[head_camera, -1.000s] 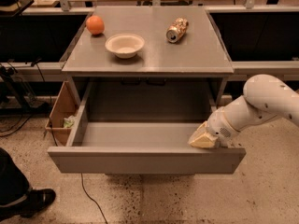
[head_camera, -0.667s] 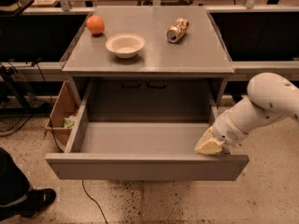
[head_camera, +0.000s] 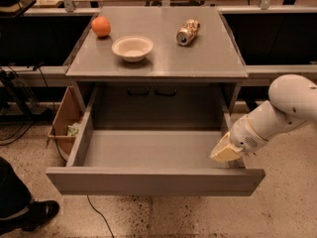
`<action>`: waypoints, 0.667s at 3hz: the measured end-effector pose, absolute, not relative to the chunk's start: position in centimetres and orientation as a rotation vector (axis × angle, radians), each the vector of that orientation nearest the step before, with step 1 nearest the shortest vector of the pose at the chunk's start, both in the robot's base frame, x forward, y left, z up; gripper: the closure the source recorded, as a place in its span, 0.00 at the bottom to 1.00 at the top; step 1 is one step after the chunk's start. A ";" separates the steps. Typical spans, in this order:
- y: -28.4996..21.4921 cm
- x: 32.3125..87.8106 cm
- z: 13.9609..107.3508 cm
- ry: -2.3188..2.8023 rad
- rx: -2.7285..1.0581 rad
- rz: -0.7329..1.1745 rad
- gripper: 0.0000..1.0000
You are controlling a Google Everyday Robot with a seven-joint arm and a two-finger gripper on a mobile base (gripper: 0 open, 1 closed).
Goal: Open top drawer
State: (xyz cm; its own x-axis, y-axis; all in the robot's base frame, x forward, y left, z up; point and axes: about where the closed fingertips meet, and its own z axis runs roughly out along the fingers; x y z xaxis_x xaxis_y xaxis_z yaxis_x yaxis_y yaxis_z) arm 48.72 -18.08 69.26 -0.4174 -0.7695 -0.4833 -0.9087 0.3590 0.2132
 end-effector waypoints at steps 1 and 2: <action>-19.5 51.8 72.2 2.208 -1.421 0.546 1.00; -22.6 54.2 76.9 2.088 -1.333 0.448 1.00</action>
Offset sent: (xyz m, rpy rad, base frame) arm 0.0897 -0.1009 0.1629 0.1525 -0.5601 -0.1818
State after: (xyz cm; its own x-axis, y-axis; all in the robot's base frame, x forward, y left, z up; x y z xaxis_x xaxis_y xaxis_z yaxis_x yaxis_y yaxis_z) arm 54.20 -22.57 76.86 -0.3034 -0.6913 -0.6558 -0.8995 0.4350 -0.0423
